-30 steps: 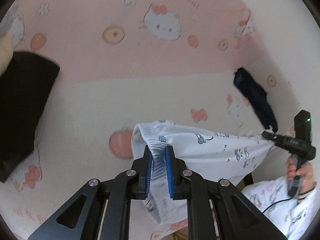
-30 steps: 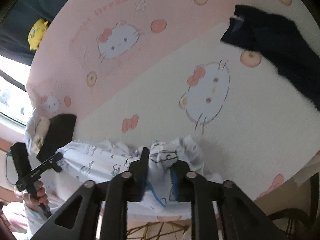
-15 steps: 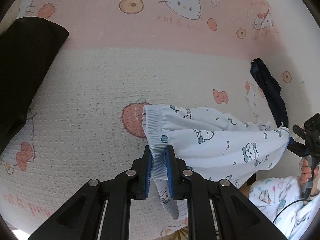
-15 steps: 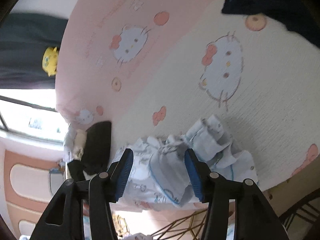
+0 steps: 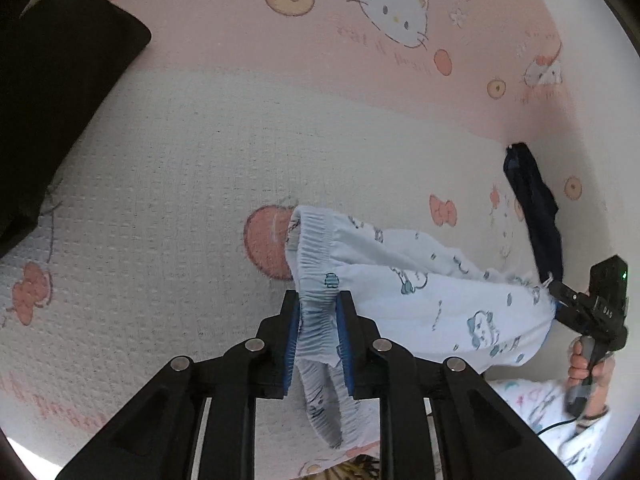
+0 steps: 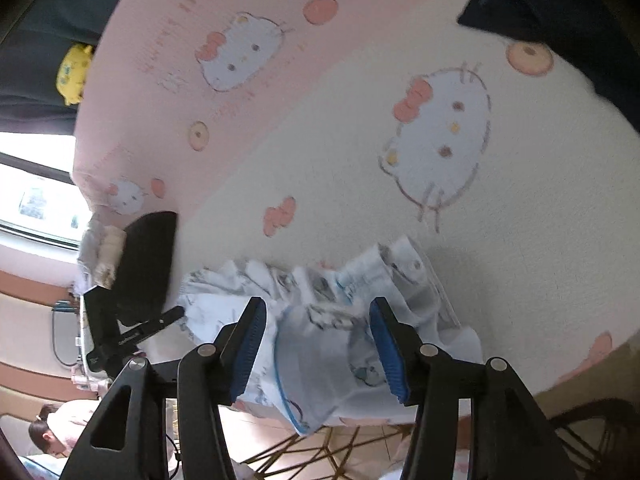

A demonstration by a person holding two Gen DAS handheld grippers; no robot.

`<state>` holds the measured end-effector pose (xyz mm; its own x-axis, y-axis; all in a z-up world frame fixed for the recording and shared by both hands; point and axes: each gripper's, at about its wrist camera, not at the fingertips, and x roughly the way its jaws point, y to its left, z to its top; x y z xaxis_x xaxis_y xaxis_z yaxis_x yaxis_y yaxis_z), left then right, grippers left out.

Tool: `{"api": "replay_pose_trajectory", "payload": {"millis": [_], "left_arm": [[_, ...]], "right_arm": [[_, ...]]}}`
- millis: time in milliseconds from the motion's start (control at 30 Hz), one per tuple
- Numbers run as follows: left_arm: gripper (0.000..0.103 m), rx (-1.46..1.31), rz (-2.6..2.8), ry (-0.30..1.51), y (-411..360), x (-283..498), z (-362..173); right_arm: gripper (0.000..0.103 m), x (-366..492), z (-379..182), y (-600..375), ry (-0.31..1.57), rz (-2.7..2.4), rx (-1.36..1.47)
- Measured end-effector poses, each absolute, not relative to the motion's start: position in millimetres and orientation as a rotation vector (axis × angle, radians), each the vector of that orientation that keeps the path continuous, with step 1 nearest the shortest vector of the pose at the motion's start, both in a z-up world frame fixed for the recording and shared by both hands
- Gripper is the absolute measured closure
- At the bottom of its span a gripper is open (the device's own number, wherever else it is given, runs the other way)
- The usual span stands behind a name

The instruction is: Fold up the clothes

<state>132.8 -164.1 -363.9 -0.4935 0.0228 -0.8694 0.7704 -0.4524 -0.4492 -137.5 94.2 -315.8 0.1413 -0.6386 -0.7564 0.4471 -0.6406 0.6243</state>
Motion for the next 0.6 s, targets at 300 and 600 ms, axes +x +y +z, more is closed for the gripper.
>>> {"api": "replay_pose_trajectory", "payload": {"millis": [300, 600], "left_arm": [[0.086, 1.205, -1.975, 1.358, -171.7, 133.9, -367.8], [0.086, 1.147, -1.986, 1.480, -180.5, 133.0, -365.9]], "right_arm": [[0.043, -139.3, -326.8, 96.6, -0.343, -1.520, 1.654], [0.043, -120.3, -331.4, 110.0, -0.340, -1.500, 1.711]]}}
